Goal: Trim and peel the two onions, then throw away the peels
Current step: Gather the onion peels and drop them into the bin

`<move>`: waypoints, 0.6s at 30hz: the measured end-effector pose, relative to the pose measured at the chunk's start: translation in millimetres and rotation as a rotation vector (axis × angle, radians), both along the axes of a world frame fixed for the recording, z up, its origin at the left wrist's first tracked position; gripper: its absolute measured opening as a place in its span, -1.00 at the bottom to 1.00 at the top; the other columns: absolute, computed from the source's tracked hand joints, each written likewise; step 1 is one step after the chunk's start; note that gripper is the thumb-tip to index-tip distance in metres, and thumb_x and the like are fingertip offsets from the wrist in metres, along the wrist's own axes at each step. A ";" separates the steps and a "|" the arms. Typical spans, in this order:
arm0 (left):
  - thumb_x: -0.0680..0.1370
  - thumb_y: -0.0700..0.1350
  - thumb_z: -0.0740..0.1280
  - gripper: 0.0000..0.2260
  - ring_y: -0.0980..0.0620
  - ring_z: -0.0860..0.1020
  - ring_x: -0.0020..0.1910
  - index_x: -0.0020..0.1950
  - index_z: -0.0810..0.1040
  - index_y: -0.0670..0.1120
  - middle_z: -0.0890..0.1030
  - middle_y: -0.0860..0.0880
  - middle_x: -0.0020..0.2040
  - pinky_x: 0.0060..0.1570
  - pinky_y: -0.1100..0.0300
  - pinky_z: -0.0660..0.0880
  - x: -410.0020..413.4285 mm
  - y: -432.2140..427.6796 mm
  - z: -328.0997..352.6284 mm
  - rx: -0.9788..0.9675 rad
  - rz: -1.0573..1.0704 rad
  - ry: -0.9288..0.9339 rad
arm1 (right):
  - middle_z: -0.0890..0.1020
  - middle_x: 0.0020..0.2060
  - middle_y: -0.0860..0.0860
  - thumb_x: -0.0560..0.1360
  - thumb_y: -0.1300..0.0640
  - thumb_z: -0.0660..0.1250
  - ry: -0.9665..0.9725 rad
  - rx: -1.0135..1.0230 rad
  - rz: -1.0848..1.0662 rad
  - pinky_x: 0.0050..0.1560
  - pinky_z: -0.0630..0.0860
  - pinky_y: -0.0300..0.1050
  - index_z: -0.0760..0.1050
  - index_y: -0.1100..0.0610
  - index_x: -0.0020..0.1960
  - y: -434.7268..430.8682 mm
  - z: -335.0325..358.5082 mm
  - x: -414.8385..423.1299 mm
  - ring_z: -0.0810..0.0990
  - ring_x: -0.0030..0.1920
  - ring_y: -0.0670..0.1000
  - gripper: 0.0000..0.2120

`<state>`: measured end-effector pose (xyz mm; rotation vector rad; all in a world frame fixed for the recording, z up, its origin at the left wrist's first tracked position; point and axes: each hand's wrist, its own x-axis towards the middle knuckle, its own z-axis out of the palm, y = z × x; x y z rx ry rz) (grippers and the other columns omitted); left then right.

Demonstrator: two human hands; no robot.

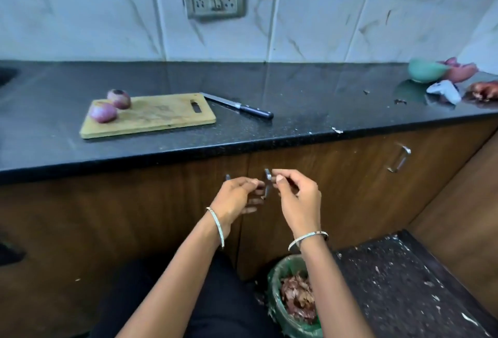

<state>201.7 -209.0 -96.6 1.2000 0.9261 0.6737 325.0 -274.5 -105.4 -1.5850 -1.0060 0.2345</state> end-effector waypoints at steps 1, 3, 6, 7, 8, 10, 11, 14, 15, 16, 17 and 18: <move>0.70 -0.16 0.18 -0.79 0.06 0.64 -0.17 0.05 0.62 -0.10 0.67 -0.02 -0.11 -0.09 0.17 0.55 -11.3 0.9 9.1 0.040 0.020 -0.014 | 0.72 -0.15 -0.20 0.56 0.21 0.35 -0.025 0.026 0.028 -0.05 0.58 -0.26 0.70 -0.03 -0.02 1.5 9.9 -11.4 0.67 -0.09 -0.18 -0.80; 0.69 -0.16 0.21 -0.79 0.07 0.66 -0.15 0.03 0.65 -0.08 0.70 -0.02 -0.11 -0.06 0.14 0.58 -32.1 5.4 26.5 0.123 0.069 -0.033 | 0.71 -0.12 -0.22 0.57 0.20 0.34 -0.056 0.064 0.090 -0.06 0.54 -0.34 0.70 0.00 0.01 9.9 26.5 -31.0 0.65 -0.05 -0.23 -0.82; 0.68 -0.18 0.24 -0.79 0.06 0.69 -0.13 0.00 0.67 -0.06 0.72 -0.05 -0.10 -0.13 0.18 0.59 -56.2 9.7 46.8 0.205 0.167 -0.084 | 0.71 -0.08 -0.21 0.59 0.18 0.33 -0.071 0.105 0.159 -0.01 0.52 -0.38 0.69 0.02 0.04 27.0 44.8 -53.5 0.64 -0.01 -0.26 -0.83; 0.68 -0.18 0.24 -0.79 0.03 0.71 -0.12 0.00 0.67 -0.07 0.73 -0.05 -0.12 -0.12 0.17 0.61 -63.8 11.9 53.5 0.217 0.199 -0.116 | 0.71 -0.08 -0.20 0.59 0.18 0.33 -0.073 0.119 0.176 -0.01 0.52 -0.39 0.69 0.03 0.04 34.3 50.9 -60.6 0.64 0.00 -0.26 -0.83; 0.68 -0.19 0.24 -0.80 0.01 0.71 -0.10 0.00 0.67 -0.08 0.73 -0.04 -0.13 -0.09 0.15 0.62 -73.6 15.0 61.1 0.229 0.231 -0.139 | 0.71 -0.09 -0.20 0.60 0.18 0.33 -0.077 0.131 0.200 -0.02 0.51 -0.39 0.69 0.03 0.04 43.1 58.2 -69.3 0.64 -0.01 -0.26 -0.83; 0.67 -0.18 0.26 -0.82 -0.01 0.72 -0.08 0.01 0.67 -0.08 0.74 -0.04 -0.13 -0.04 0.12 0.64 -91.1 21.5 74.6 0.256 0.288 -0.167 | 0.70 -0.11 -0.20 0.60 0.17 0.33 -0.090 0.146 0.250 -0.07 0.52 -0.37 0.68 0.04 0.05 58.4 71.4 -84.4 0.64 -0.04 -0.25 -0.84; 0.67 -0.17 0.27 -0.83 -0.01 0.72 -0.08 0.03 0.66 -0.09 0.73 -0.05 -0.12 -0.04 0.12 0.64 -99.3 25.8 79.8 0.272 0.314 -0.169 | 0.70 -0.11 -0.20 0.60 0.16 0.33 -0.095 0.149 0.270 -0.09 0.53 -0.36 0.68 0.05 0.06 65.8 77.0 -90.8 0.64 -0.05 -0.25 -0.85; 0.67 -0.18 0.27 -0.85 -0.03 0.72 -0.11 0.08 0.64 -0.12 0.72 -0.13 -0.07 -0.09 0.13 0.65 -123.1 41.8 93.0 0.334 0.405 -0.150 | 0.70 -0.10 -0.20 0.59 0.14 0.34 -0.122 0.141 0.310 -0.18 0.46 -0.42 0.68 0.04 0.07 88.6 90.4 -106.1 0.62 -0.13 -0.27 -0.85; 0.66 -0.19 0.28 -0.86 -0.03 0.71 -0.13 0.07 0.64 -0.12 0.72 -0.14 -0.07 -0.10 0.13 0.65 -131.8 49.9 96.3 0.370 0.453 -0.134 | 0.70 -0.11 -0.21 0.59 0.14 0.34 -0.129 0.126 0.322 -0.22 0.43 -0.44 0.69 0.04 0.06 98.1 94.3 -111.0 0.60 -0.18 -0.26 -0.85; 0.66 -0.20 0.28 -0.87 -0.02 0.71 -0.15 0.06 0.63 -0.12 0.72 -0.14 -0.08 -0.11 0.12 0.65 -140.5 57.6 98.8 0.415 0.513 -0.103 | 0.69 -0.12 -0.23 0.59 0.13 0.34 -0.138 0.104 0.335 -0.22 0.42 -0.45 0.69 0.03 0.06 107.1 97.7 -115.1 0.60 -0.19 -0.25 -0.85; 0.65 -0.21 0.29 -0.88 0.00 0.71 -0.17 0.05 0.64 -0.11 0.72 -0.13 -0.09 -0.09 0.11 0.65 -148.5 65.2 100.4 0.460 0.585 -0.067 | 0.68 -0.10 -0.24 0.58 0.13 0.35 -0.155 0.081 0.350 -0.18 0.43 -0.47 0.69 0.03 0.07 115.0 100.6 -118.2 0.61 -0.14 -0.25 -0.85; 0.64 -0.22 0.31 -0.88 0.03 0.71 -0.19 0.04 0.65 -0.09 0.72 -0.11 -0.12 -0.07 0.11 0.65 -158.1 73.2 102.7 0.497 0.660 -0.029 | 0.68 -0.08 -0.23 0.58 0.13 0.36 -0.175 0.058 0.369 -0.12 0.45 -0.48 0.69 0.02 0.08 125.3 103.2 -122.3 0.62 -0.07 -0.25 -0.85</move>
